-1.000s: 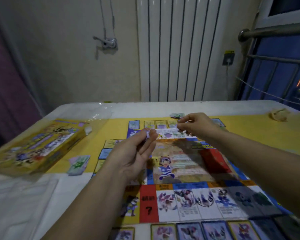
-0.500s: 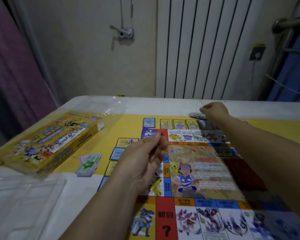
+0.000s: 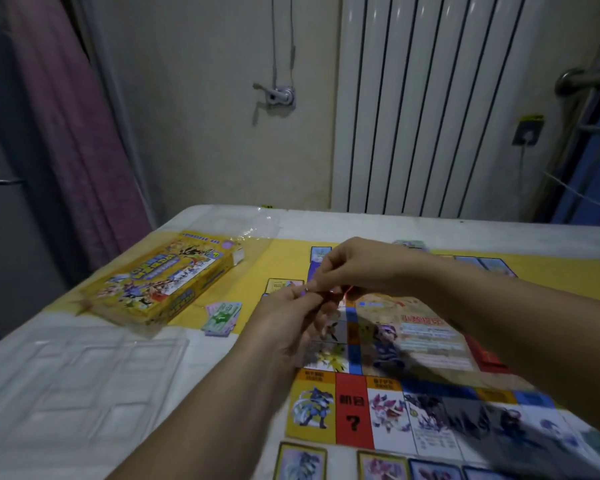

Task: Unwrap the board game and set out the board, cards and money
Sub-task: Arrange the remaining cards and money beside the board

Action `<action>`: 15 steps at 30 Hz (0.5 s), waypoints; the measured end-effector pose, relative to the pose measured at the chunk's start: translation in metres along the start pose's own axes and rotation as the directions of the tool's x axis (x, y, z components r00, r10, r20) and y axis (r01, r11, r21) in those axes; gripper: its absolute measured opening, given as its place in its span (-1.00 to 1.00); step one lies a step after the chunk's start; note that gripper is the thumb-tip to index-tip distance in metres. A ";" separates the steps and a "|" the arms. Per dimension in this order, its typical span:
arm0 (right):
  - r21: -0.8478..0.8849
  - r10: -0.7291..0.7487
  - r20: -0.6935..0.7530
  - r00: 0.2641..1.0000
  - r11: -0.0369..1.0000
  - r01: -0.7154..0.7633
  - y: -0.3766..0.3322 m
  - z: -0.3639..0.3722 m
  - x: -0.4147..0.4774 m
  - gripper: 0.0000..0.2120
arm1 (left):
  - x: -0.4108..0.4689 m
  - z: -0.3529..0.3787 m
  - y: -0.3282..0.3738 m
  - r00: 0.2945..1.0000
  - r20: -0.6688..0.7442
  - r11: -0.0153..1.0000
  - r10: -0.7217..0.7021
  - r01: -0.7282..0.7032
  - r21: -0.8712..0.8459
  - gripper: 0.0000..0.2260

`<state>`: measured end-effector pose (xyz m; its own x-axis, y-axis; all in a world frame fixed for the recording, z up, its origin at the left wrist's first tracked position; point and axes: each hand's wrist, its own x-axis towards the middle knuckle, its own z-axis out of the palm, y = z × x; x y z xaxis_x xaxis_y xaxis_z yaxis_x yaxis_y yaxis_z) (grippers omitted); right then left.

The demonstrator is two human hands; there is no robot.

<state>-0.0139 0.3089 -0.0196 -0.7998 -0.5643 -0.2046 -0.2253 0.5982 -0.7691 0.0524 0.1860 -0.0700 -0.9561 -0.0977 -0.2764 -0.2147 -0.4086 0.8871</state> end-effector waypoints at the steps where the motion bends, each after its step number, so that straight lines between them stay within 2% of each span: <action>1: 0.007 0.007 0.009 1.000 1.000 -0.007 -0.004 0.005 0.001 -0.86 | -0.003 -0.007 0.001 1.000 -0.004 0.999 0.011 -0.011 0.038 -0.87; 5: 0.044 -0.009 0.024 1.000 0.999 0.008 -0.020 0.024 0.012 -0.89 | -0.014 -0.034 0.011 1.000 0.027 0.999 -0.004 0.003 0.053 -0.88; 10: 0.030 -0.075 -0.022 0.997 0.997 0.076 -0.038 0.056 0.025 -0.91 | -0.025 -0.069 0.023 0.999 -0.013 0.987 -0.030 0.028 -0.158 -0.85; 12: 0.031 -0.121 -0.049 0.991 0.992 0.123 -0.045 0.068 0.030 -0.90 | -0.028 -0.081 0.026 0.999 -0.039 0.991 0.007 -0.012 -0.136 -0.86; 15: -0.077 -0.201 -0.141 0.969 0.978 0.192 -0.056 0.084 0.041 -0.85 | -0.029 -0.098 0.032 0.987 -0.117 0.993 0.112 -0.116 -0.021 -0.81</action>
<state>0.0124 0.2045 -0.0353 -0.8087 -0.5867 0.0419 -0.4167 0.5212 -0.7448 0.0922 0.0871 -0.0695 -0.9443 -0.2482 -0.2162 -0.0985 -0.4137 0.9051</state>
